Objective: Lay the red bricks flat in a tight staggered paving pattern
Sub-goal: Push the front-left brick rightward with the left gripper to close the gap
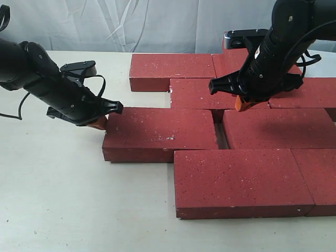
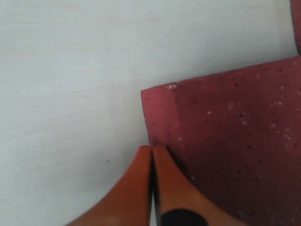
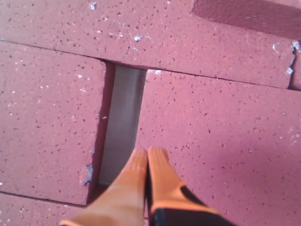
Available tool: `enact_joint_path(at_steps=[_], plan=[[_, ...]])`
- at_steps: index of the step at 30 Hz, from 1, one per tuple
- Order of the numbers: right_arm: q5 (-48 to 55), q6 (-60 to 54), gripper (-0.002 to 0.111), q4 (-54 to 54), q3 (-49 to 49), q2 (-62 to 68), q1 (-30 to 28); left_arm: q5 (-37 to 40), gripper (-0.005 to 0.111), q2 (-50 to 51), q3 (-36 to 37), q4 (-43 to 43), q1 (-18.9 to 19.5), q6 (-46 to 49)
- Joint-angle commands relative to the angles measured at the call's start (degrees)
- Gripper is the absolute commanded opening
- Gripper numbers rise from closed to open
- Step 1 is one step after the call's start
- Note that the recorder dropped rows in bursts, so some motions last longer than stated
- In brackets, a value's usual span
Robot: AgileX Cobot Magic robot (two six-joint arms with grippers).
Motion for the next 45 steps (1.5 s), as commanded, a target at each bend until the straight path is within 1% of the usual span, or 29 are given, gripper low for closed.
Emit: enact_joint_path(at_steps=[1, 9, 12, 14, 17, 22, 25, 29, 36, 39, 42, 45], plan=[[-0.6, -0.4, -0.001, -0.1, 0.3, -0.6, -0.3, -0.3, 0.0, 0.3, -0.3, -3.8, -0.3, 3.0], [-0.8, -0.4, -0.001, 0.4, 0.3, -0.6, -0.3, -0.3, 0.0, 0.3, -0.3, -5.0, -0.7, 3.4], [-0.8, -0.4, -0.001, 0.4, 0.3, -0.6, -0.3, -0.2, 0.0, 0.3, -0.3, -3.6, -0.8, 4.4], [-0.8, -0.4, -0.001, 0.4, 0.3, -0.6, -0.3, -0.2, 0.0, 0.3, -0.3, -0.5, -0.7, 4.4], [-0.8, -0.4, -0.001, 0.4, 0.3, -0.6, -0.3, -0.2, 0.0, 0.3, -0.3, 2.9, 1.0, 4.0], [-0.8, -0.4, -0.001, 0.4, 0.3, -0.6, -0.3, 1.5, 0.0, 0.3, -0.3, 3.0, 5.7, 3.7], [-0.8, -0.4, -0.001, 0.5, 0.3, -0.6, -0.3, 1.9, 0.0, 0.3, -0.3, 2.4, 7.3, 1.2], [-0.9, -0.4, -0.001, 0.5, 0.3, -0.6, -0.3, 3.0, 0.0, 0.3, -0.3, -0.4, 6.6, 1.2], [-0.9, -0.4, -0.001, 0.5, 0.3, -0.6, -0.3, 5.2, 0.0, 0.3, -0.3, -1.2, 2.3, 1.4], [-0.9, -0.4, -0.001, 0.5, 0.3, -0.6, -0.3, 5.1, 0.0, 0.3, -0.3, -1.4, 1.5, 1.4], [-0.9, -0.4, -0.001, 0.5, 0.3, -0.6, -0.3, 5.1, 0.0, 0.3, -0.3, -1.4, 1.5, 1.4], [-0.9, -0.4, -0.001, 0.5, 0.3, -0.6, -0.3, 5.2, 0.0, 0.3, -0.3, -3.6, 1.5, 1.4]])
